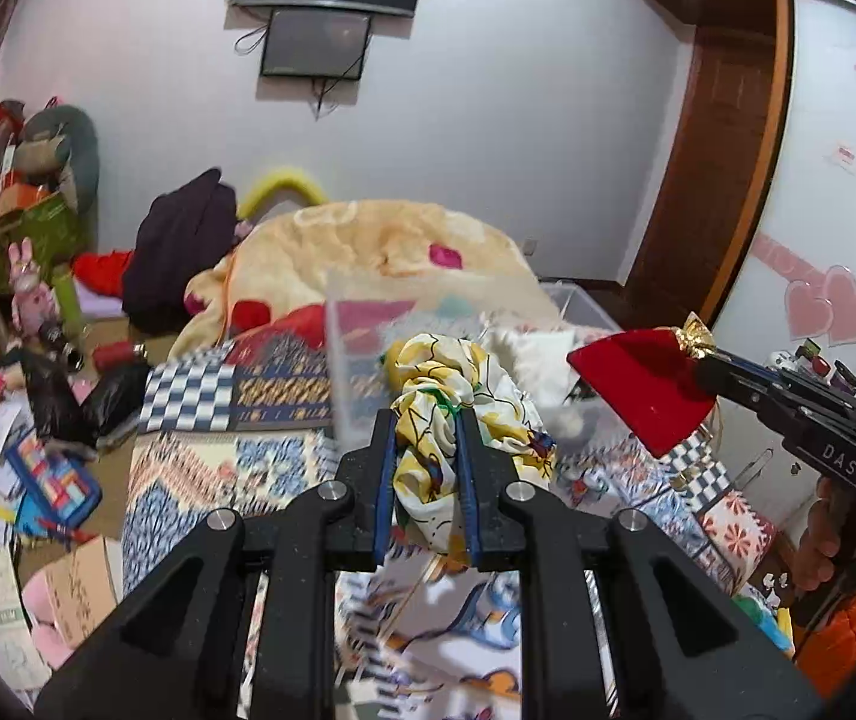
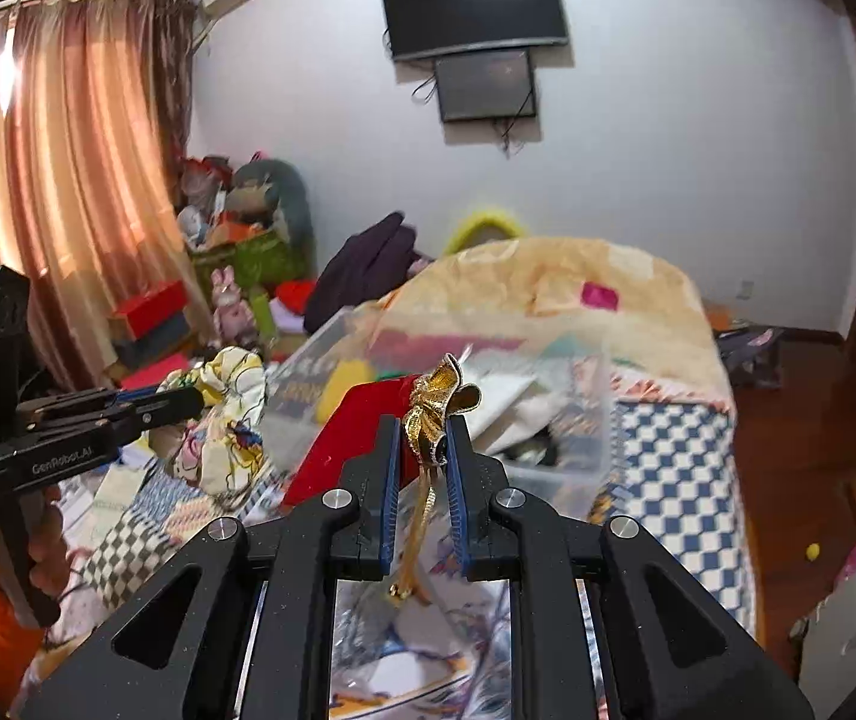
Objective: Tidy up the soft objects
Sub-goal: 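Drop the scrunchie and red pouch into the clear box, open both tools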
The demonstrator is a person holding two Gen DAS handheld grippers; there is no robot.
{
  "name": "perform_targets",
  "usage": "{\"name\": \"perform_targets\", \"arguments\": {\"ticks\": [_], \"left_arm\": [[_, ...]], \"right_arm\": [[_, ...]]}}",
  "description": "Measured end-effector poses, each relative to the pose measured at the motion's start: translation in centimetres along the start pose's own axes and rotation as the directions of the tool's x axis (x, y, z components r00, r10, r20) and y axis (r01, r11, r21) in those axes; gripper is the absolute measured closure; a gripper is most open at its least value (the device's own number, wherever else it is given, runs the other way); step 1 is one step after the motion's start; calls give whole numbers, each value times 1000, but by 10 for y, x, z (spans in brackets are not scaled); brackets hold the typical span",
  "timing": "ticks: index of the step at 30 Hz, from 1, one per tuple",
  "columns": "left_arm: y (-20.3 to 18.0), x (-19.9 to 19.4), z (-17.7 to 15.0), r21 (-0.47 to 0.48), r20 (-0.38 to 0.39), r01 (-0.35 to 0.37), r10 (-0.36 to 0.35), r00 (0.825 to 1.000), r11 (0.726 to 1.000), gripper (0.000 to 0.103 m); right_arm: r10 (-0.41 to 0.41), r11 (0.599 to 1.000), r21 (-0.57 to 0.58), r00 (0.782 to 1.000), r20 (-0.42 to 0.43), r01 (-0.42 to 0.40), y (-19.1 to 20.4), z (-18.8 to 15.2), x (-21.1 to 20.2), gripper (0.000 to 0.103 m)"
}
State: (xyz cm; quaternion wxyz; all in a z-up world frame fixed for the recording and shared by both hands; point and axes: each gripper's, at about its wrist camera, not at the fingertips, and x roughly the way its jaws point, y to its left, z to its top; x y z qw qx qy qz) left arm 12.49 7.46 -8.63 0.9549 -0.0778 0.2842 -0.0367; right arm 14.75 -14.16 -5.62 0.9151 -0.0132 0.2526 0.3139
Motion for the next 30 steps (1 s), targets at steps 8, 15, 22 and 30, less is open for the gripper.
{"name": "perform_targets", "arguments": {"ticks": [8,15,22,30], "left_arm": [[-21,22,27,34,35,-10,9,999,999,85],[-36,54,37,40,26,-13,12,1000,999,85],[-45,87,31,69,-36,-28,30,999,997,85],[-45,111,19,102,-92,-49,59,994,994,85]], "right_arm": [[-75,997,23,996,54,74,-16,19,2,90],[-101,994,40,994,49,99,-27,27,16,90],[-104,994,41,995,-14,104,-32,22,41,90],[-98,993,48,989,-114,104,-37,6,66,90]]}}
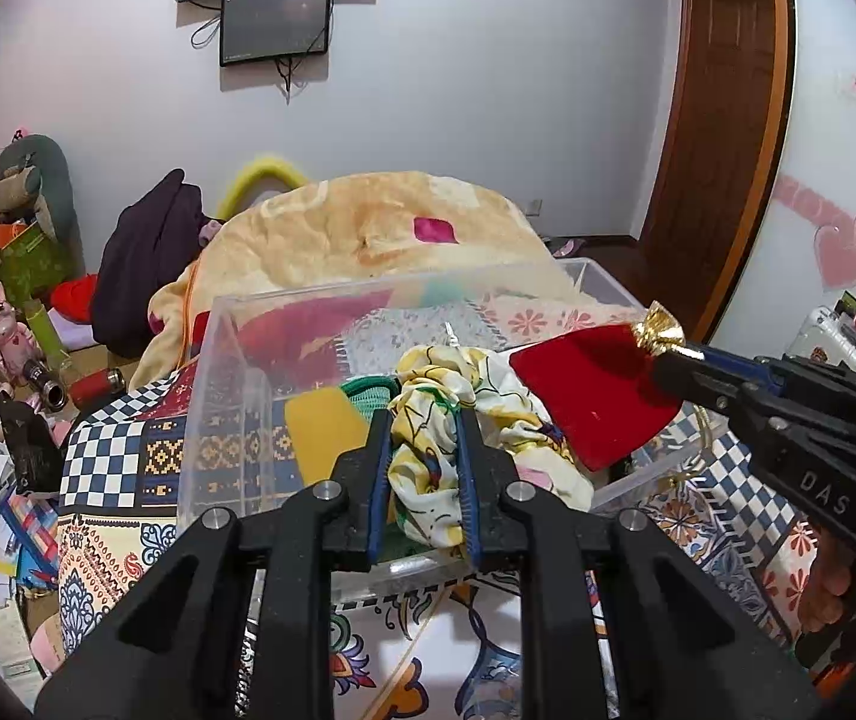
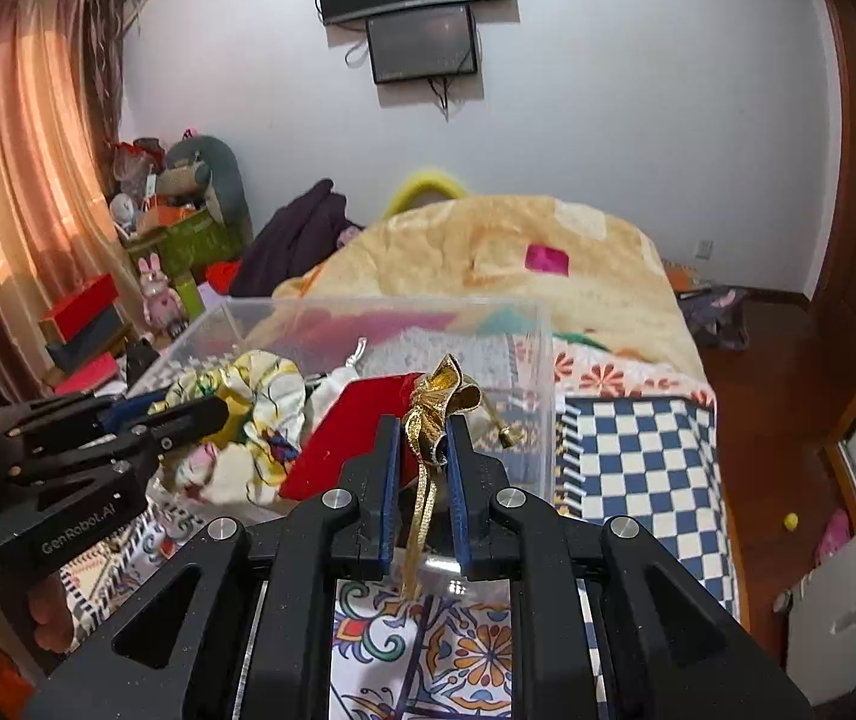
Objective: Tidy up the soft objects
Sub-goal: 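Drop the scrunchie and red pouch into the clear box, open both tools, then grasp the braided bracelet with the left tool while the right grasps the clear bag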
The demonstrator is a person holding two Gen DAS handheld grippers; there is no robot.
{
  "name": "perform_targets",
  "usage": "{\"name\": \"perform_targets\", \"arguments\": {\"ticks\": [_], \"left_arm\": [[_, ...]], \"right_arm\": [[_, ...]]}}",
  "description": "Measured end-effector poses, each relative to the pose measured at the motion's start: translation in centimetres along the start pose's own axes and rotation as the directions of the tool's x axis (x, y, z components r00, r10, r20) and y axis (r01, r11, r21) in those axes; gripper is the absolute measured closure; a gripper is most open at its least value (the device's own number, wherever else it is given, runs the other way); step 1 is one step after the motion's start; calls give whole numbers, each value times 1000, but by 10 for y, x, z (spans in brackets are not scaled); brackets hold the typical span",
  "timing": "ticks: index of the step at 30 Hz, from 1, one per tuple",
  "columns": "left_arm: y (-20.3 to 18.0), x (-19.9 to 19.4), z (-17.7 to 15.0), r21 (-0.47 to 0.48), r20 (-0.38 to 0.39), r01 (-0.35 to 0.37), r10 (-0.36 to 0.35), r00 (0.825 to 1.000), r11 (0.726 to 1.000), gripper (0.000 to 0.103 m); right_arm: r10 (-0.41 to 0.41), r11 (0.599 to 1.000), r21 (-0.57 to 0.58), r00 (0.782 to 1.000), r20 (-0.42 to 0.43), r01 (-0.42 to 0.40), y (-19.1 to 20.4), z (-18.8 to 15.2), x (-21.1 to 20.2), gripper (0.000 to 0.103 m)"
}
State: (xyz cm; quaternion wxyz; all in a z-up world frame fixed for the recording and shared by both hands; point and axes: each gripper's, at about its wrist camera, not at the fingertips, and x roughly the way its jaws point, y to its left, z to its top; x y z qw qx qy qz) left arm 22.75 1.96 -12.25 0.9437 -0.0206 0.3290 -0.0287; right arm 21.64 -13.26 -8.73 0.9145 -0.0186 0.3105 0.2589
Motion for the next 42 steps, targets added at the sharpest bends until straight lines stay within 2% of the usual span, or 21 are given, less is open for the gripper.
{"name": "perform_targets", "arguments": {"ticks": [4,9,14,20,21,23,26,29,34,42], "left_arm": [[0,1,-2,4,-15,-2,2,1000,1000,82],[4,-6,-4,-9,-21,5,-6,1000,1000,70],[7,-21,-5,-20,-3,23,-23,1000,1000,53],[8,-48,-12,4,27,27,-27,999,1000,42],[9,-52,-13,7,32,26,-26,999,1000,42],[11,-64,-17,16,49,17,-18,999,1000,39],[17,-79,-24,15,70,0,-1,998,1000,30],[27,-91,-33,-1,81,-21,21,997,1000,19],[49,-91,-54,-50,37,-60,62,997,997,6],[89,-65,-90,-161,-100,-145,130,986,976,6]], "right_arm": [[-3,1000,-12,1000,-18,2,3,-2,0,87],[-15,1000,-21,1000,-23,14,3,-2,-2,82],[-1,1000,-15,1000,-28,1,2,-3,-7,59],[14,1000,-2,1000,-9,-14,7,-4,-20,58],[11,1000,-4,1000,-2,-11,9,-4,-23,55],[11,1000,-5,1000,20,-11,13,-5,-29,40],[13,1000,-21,998,57,-12,22,-8,-39,33],[23,998,-57,998,67,-19,37,-14,-43,30],[61,994,-89,997,41,-57,56,-29,-41,25],[110,987,-106,991,-73,-117,74,-63,-21,25]]}}
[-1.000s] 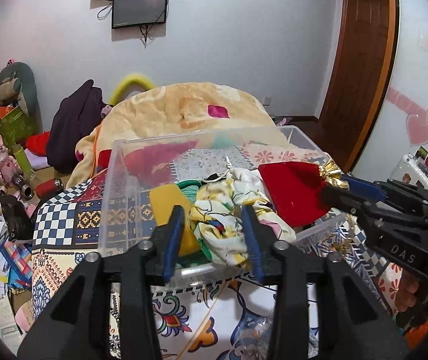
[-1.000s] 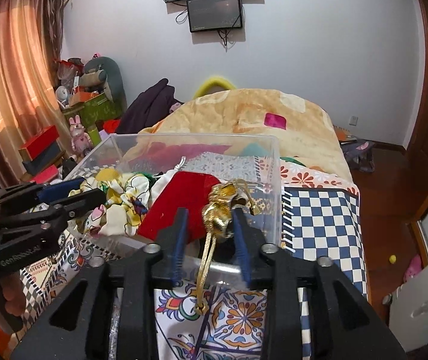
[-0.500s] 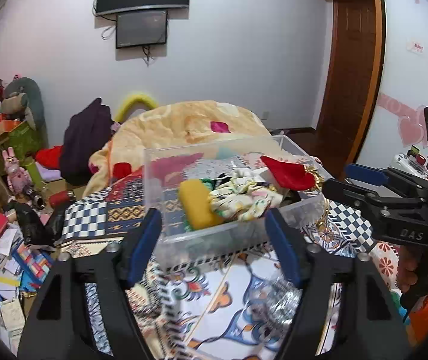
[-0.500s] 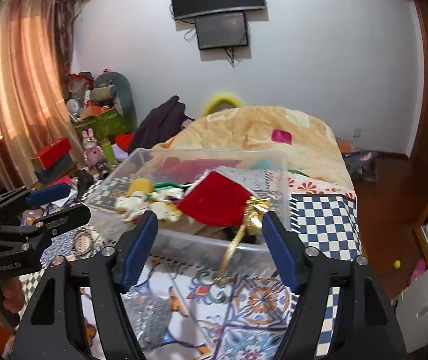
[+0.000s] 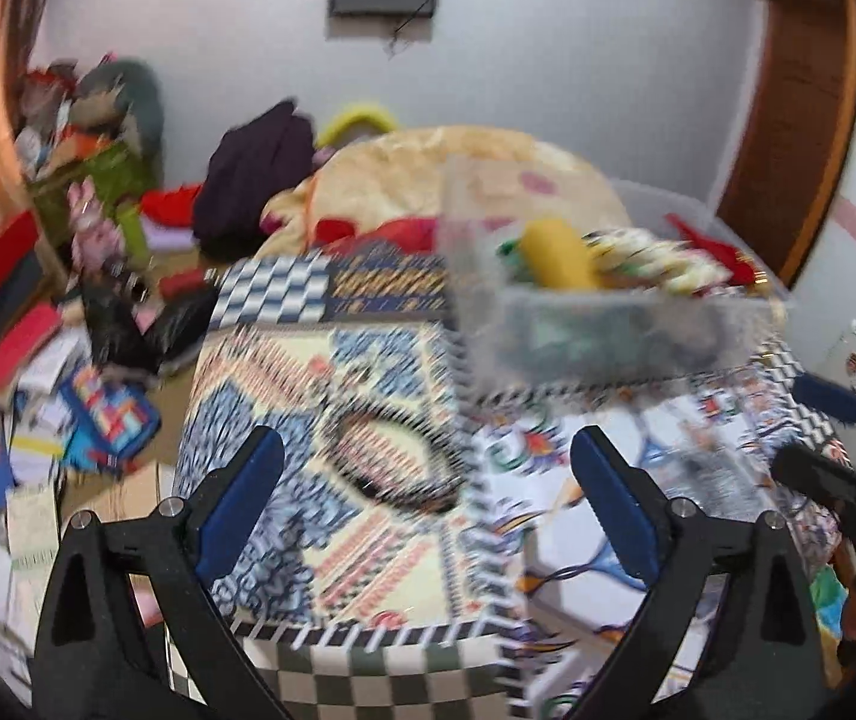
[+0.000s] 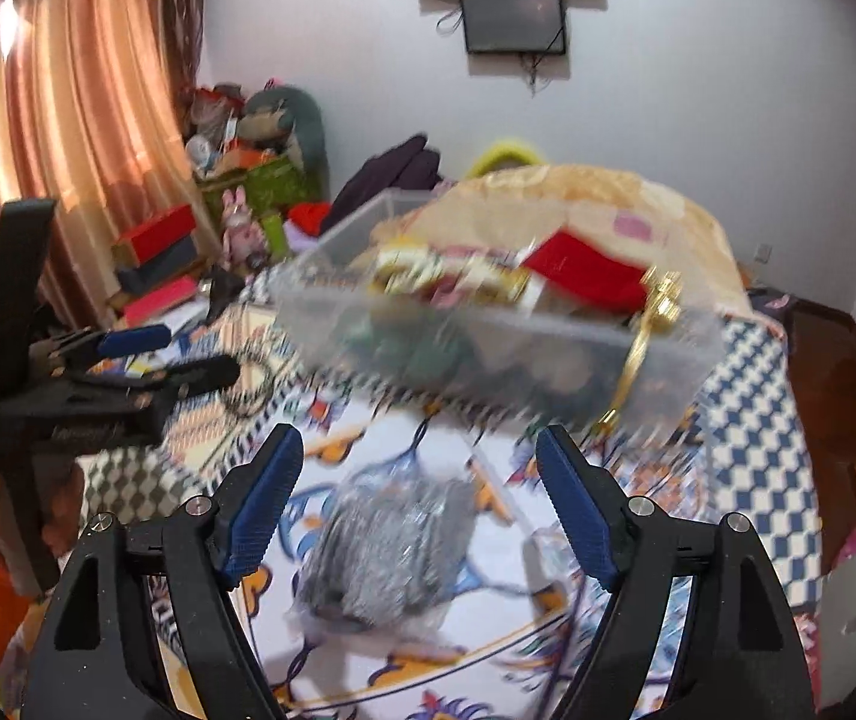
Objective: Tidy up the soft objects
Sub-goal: 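Grasp the braided bracelet with the left tool while the right grasps the clear bag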
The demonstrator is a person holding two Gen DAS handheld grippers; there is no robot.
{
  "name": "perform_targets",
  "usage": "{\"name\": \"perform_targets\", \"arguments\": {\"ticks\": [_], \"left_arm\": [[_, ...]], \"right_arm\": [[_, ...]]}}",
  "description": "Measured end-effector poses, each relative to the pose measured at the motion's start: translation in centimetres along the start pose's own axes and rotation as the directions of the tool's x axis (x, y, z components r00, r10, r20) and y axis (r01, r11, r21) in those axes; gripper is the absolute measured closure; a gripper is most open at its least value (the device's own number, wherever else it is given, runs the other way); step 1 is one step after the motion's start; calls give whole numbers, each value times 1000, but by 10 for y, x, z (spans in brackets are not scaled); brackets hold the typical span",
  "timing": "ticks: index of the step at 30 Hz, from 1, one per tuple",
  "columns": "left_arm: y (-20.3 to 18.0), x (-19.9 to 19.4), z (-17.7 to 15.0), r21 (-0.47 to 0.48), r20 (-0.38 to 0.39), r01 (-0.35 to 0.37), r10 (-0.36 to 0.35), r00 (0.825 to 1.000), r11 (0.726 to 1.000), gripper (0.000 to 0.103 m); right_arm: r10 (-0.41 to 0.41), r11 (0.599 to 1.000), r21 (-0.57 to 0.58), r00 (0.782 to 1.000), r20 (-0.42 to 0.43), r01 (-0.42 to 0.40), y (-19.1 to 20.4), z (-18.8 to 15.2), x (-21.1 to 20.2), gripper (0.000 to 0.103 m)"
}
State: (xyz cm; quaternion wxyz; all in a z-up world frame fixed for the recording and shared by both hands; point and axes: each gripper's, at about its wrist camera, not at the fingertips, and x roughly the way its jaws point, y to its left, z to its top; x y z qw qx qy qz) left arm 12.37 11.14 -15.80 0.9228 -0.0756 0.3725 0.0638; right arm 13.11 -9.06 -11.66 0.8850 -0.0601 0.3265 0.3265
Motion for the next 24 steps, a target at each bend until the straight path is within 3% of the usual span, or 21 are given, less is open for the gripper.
{"name": "perform_targets", "arguments": {"ticks": [7,9,11,15,20,24], "left_arm": [[17,30,-7,-41,-80,-39,35,996,998,6],[13,36,-7,-18,-89,-51,49,995,999,6],[8,42,-6,3,-104,-57,57,993,998,6],[-1,52,-4,30,-118,-58,61,991,998,6],[-5,53,-2,32,-114,-55,59,992,998,27],[-6,50,-2,39,-106,-51,55,993,998,44]], "right_arm": [[26,999,-24,995,-95,-29,9,-16,21,25],[29,999,-37,994,-101,-33,12,-20,22,33],[32,998,-49,993,-118,-38,16,-24,24,49],[27,998,-61,992,-121,-35,16,-30,23,60],[39,998,-38,994,-103,-43,9,-31,16,78],[37,999,-23,995,-89,-40,5,-29,11,82]]}}
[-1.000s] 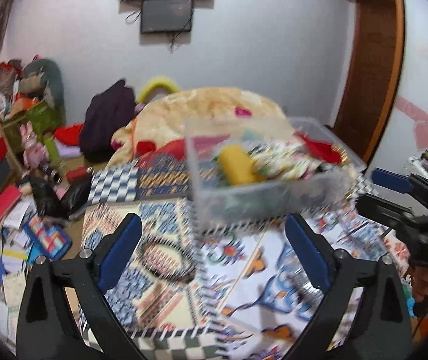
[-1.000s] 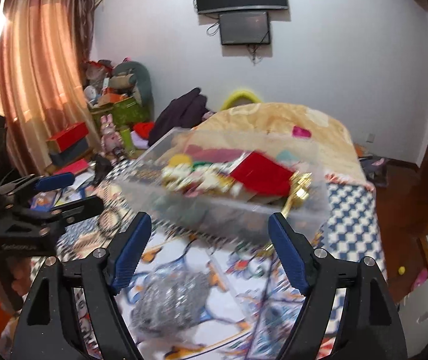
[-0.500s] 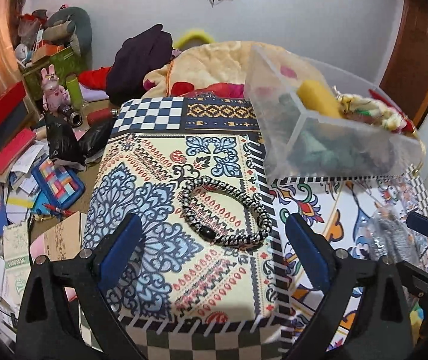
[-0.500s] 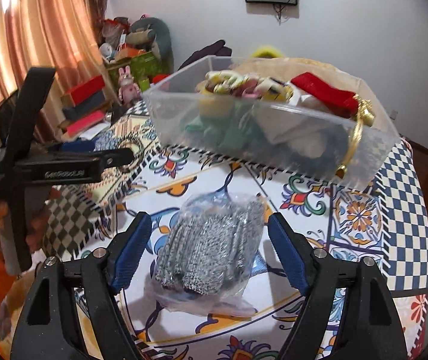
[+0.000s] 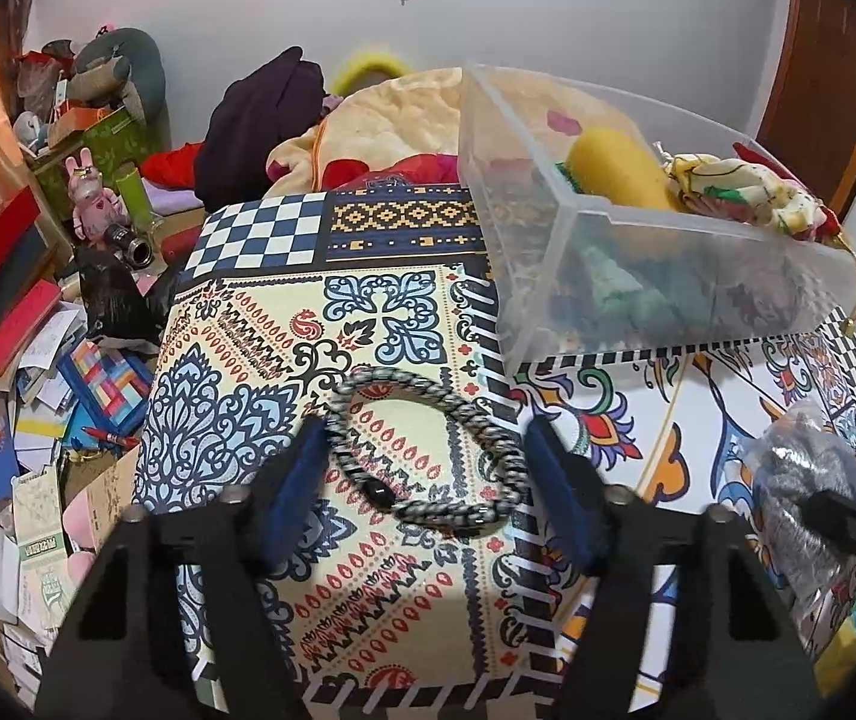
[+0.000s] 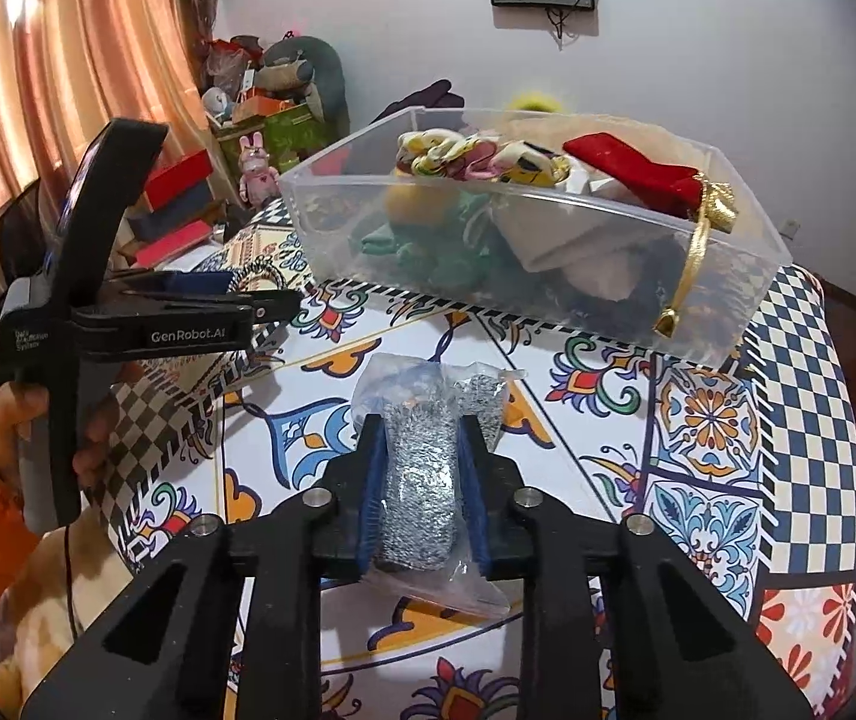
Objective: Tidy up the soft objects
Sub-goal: 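Grasp the braided bracelet with the left tool while the right grasps the clear bag, then place the bracelet and clear bag of silver items into the box, open both tools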
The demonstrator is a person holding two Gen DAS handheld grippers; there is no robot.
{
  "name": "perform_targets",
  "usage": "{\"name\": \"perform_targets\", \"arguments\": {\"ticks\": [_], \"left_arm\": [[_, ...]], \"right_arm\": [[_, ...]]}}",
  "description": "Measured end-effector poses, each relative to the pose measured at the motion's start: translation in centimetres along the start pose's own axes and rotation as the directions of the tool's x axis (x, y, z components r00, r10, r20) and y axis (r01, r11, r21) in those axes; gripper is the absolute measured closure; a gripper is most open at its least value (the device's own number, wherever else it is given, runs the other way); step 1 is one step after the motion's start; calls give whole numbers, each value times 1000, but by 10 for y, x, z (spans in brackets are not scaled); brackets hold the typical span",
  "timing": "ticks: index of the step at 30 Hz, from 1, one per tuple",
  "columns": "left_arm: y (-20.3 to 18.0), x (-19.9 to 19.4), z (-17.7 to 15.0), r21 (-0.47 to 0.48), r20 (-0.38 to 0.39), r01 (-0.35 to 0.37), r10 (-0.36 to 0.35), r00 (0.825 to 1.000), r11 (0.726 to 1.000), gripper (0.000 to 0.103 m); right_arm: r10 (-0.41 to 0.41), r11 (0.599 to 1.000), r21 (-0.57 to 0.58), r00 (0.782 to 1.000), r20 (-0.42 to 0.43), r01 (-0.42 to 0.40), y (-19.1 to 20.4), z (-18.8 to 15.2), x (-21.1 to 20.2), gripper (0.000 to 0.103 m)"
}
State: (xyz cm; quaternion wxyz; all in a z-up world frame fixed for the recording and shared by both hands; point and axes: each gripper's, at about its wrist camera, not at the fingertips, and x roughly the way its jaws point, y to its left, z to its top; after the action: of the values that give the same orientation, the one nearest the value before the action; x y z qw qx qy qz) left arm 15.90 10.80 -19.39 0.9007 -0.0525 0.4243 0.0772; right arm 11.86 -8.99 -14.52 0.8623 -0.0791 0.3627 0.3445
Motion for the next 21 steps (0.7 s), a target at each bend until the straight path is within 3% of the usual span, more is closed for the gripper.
{"name": "perform_targets", "arguments": {"ticks": [5,10,21], "left_arm": [[0,-8,-6,1,0,48,-48,999,999,69],[-6,-21,-11,22,19,61,-61,998,998,79],[-25,-75,1,80,146,106,-117,982,991,81]], "right_arm": [[3,1000,20,1000,16,-3,-4,2,-6,89],[-4,999,44,999,43,2,-11,6,-16,90],[-35,997,73,993,115,27,-22,18,-37,91]]}}
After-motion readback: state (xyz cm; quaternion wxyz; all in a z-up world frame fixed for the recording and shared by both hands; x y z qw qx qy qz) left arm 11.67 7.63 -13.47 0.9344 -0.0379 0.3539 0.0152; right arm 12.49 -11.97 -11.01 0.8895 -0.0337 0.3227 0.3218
